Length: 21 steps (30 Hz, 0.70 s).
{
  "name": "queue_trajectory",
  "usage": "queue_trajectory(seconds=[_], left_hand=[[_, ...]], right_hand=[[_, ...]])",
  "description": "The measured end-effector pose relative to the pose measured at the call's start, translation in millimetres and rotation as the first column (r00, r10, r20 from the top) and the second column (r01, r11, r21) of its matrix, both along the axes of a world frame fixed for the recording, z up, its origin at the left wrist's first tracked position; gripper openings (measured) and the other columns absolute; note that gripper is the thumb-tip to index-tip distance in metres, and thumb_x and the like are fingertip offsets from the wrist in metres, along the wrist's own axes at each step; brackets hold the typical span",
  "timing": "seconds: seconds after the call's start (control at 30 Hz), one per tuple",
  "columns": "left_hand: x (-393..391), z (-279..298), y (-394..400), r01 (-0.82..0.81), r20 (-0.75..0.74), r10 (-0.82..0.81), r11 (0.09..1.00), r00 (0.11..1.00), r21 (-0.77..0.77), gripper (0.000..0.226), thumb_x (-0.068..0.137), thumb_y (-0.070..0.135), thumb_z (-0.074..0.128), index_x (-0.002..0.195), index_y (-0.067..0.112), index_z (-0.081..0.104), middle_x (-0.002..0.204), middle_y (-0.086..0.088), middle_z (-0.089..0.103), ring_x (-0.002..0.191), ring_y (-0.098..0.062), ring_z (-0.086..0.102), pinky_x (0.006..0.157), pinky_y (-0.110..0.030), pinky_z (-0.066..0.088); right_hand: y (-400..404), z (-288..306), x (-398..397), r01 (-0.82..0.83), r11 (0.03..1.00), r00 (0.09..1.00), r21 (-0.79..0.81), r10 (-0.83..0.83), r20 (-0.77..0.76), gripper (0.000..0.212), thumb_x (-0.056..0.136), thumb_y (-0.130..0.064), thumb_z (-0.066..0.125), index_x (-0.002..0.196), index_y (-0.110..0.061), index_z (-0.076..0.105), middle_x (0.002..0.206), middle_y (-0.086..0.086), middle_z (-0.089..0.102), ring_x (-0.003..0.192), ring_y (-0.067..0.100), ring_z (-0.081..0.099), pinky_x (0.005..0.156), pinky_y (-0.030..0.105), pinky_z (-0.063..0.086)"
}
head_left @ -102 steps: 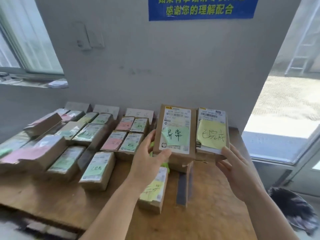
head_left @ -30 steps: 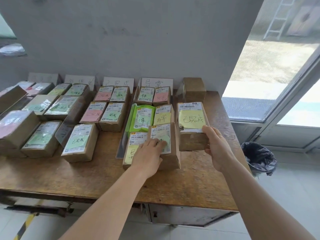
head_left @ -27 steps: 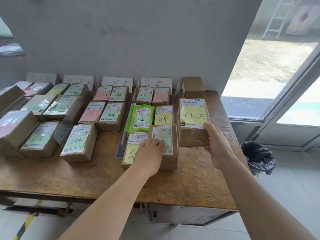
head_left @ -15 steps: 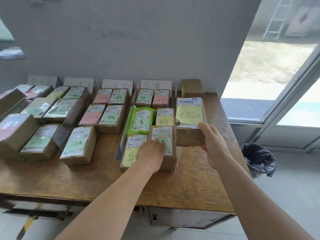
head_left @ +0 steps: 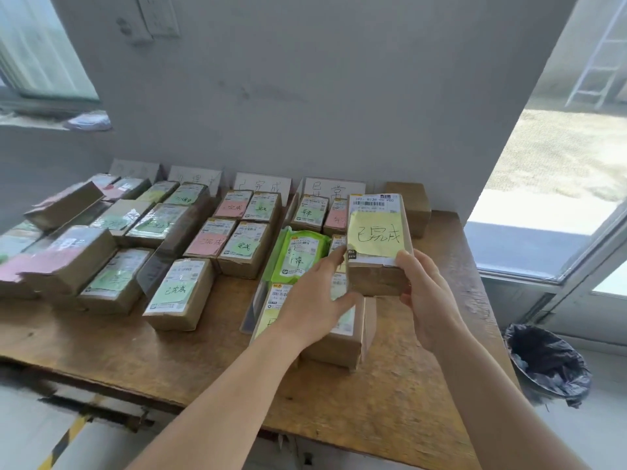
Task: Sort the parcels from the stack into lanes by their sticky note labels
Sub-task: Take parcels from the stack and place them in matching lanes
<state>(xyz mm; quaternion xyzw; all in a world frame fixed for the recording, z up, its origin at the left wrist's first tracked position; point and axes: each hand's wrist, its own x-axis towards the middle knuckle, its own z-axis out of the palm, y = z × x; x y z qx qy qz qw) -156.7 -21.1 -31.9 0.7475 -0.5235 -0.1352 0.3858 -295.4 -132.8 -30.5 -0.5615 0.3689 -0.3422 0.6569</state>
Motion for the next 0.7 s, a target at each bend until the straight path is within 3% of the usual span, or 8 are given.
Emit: queue_trajectory(seconds=[0.13,0.23,0.37,0.47,0.57,0.63,0.7], left_hand=[[1.6,16.6,11.8,-0.119,-0.086,0.108,0.982,0.99,-0.144,0.06,0.085,0.039,0.066,0.138,0.035,0.038,0.132,0.014,0.053,0.119,0.001,0.046,0.1,-0.032,0.045],[15.3,23.6,30.1,-0.197,-0.08,0.184,0.958,0.98,-0.207,0.057,0.086,0.04,0.065,0.136,0.03,0.042,0.128,0.013,0.055,0.115,-0.003,0.051,0.097,-0.033,0.047],[47.4,27.4,58.8,-0.293,-0.081,0.281,0.925,0.956,-0.243,0.054,0.086,0.034,0.067,0.135,0.022,0.046,0.127,0.007,0.055,0.114,-0.01,0.053,0.094,-0.038,0.049],[74.0,26.0,84.7,-0.303,-0.091,0.289,0.915,0.953,-0.266,0.059,0.086,0.027,0.068,0.137,0.031,0.038,0.127,0.011,0.056,0.113,-0.008,0.055,0.092,-0.038,0.051],[102.3,20.7,113.5,-0.279,-0.053,0.274,0.931,0.96,-0.234,0.078,0.086,0.023,0.068,0.139,0.051,0.018,0.134,0.012,0.052,0.119,-0.006,0.052,0.097,-0.033,0.048],[121.8,14.4,130.8,-0.258,-0.013,0.259,0.954,0.966,-0.154,0.079,0.087,0.022,0.067,0.142,0.049,0.017,0.139,0.01,0.048,0.124,-0.009,0.047,0.099,-0.034,0.046],[140.5,5.3,143.8,-0.257,0.006,0.258,0.965,0.966,-0.057,0.071,0.088,0.023,0.066,0.144,0.041,0.025,0.138,0.008,0.049,0.12,-0.011,0.049,0.096,-0.036,0.048]], right_hand=[[7.9,15.2,19.5,-0.108,0.993,0.993,-0.047,0.11,0.042,0.038,0.087,-0.045,0.06,0.123,-0.034,0.053,0.094,-0.013,0.071,0.084,0.003,0.068,0.057,0.013,0.051],[21.8,26.2,37.2,-0.182,0.979,0.982,-0.093,0.186,0.043,0.036,0.088,-0.041,0.059,0.123,-0.033,0.055,0.096,-0.011,0.072,0.083,0.009,0.07,0.058,0.016,0.053],[49.8,36.6,68.8,-0.256,0.948,0.966,-0.189,0.245,-0.08,0.027,0.088,-0.048,0.054,0.114,-0.045,0.059,0.103,-0.014,0.07,0.092,0.009,0.068,0.075,0.034,0.056],[73.5,44.0,99.4,-0.26,0.924,0.959,-0.281,0.213,-0.187,0.046,0.088,-0.046,0.055,0.133,-0.037,0.048,0.108,-0.014,0.067,0.087,0.006,0.067,0.068,0.028,0.057],[99.3,42.6,129.2,-0.256,0.891,0.949,-0.375,0.158,-0.271,0.067,0.088,-0.042,0.06,0.145,-0.042,0.023,0.121,-0.017,0.052,0.09,0.002,0.06,0.063,0.021,0.049],[117.1,35.7,146.9,-0.314,0.847,0.918,-0.43,0.156,-0.364,0.07,0.088,-0.042,0.06,0.145,-0.045,0.02,0.124,-0.019,0.048,0.093,0.003,0.058,0.062,0.015,0.043],[131.1,25.9,163.4,-0.387,0.8,0.87,-0.459,0.152,-0.468,0.069,0.087,-0.041,0.063,0.145,-0.041,0.025,0.135,-0.012,0.046,0.108,0.011,0.054,0.076,0.02,0.046]])
